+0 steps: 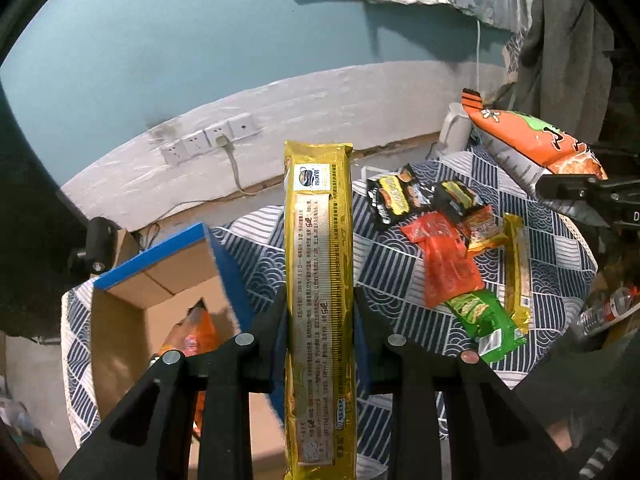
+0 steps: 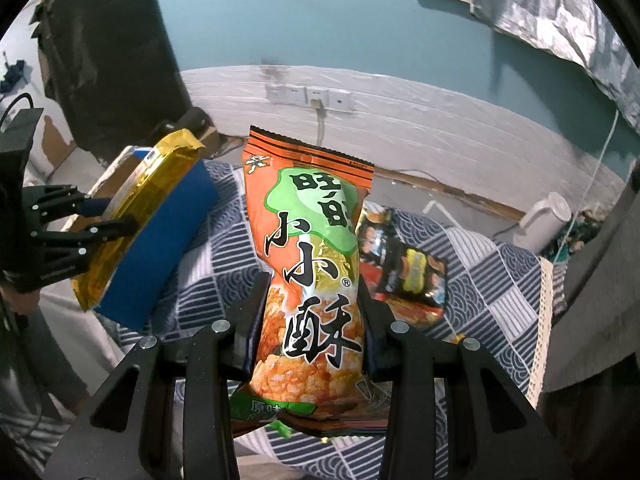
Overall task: Organize snacks
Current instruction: 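Carry both packets over the cardboard box and open both tools to drop them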
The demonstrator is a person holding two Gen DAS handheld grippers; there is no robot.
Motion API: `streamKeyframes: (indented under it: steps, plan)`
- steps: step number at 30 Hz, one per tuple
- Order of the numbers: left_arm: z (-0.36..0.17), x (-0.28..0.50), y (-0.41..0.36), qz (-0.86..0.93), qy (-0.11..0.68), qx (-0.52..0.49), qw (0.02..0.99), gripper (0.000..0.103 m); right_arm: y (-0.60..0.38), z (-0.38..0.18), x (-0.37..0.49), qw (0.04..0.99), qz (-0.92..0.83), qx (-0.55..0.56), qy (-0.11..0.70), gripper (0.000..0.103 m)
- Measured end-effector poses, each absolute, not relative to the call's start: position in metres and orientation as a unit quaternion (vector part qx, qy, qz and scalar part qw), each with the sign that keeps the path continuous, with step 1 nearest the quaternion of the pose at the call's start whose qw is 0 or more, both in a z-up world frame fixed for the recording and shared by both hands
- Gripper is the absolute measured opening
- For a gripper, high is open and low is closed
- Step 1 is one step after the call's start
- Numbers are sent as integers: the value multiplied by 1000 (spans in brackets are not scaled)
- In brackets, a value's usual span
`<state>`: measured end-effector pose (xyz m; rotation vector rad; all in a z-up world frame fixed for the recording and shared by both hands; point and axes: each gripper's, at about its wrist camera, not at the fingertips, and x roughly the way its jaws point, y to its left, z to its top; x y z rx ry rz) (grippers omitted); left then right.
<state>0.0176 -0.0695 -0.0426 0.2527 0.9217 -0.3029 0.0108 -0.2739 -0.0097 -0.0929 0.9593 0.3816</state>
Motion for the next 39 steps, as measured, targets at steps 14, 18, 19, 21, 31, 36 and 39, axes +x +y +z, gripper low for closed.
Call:
streamKeyframes:
  steps: [14,18,19,21,31,36,39]
  plan:
    - [-34,5,3,-102,429,86,893,28,-208,0,23,859,222,-64,457,37]
    - [-36,2,27,-88,429,76,896,28,-186,0,27,854,237,-71,458,37]
    - [-37,1,31,-85,430,74,896,28,-180,0,28,852,241,-73,459,37]
    - [-39,0,42,-77,432,68,896,28,-169,0,30,849,248,-76,460,37]
    - [-52,-4,95,-39,443,37,895,28,-101,-8,44,829,289,-92,470,37]
    - [-62,-3,117,-20,450,27,892,28,-69,-17,50,817,309,-99,477,37]
    - [-69,-3,126,-14,454,24,891,28,-50,-25,53,809,318,-107,483,37]
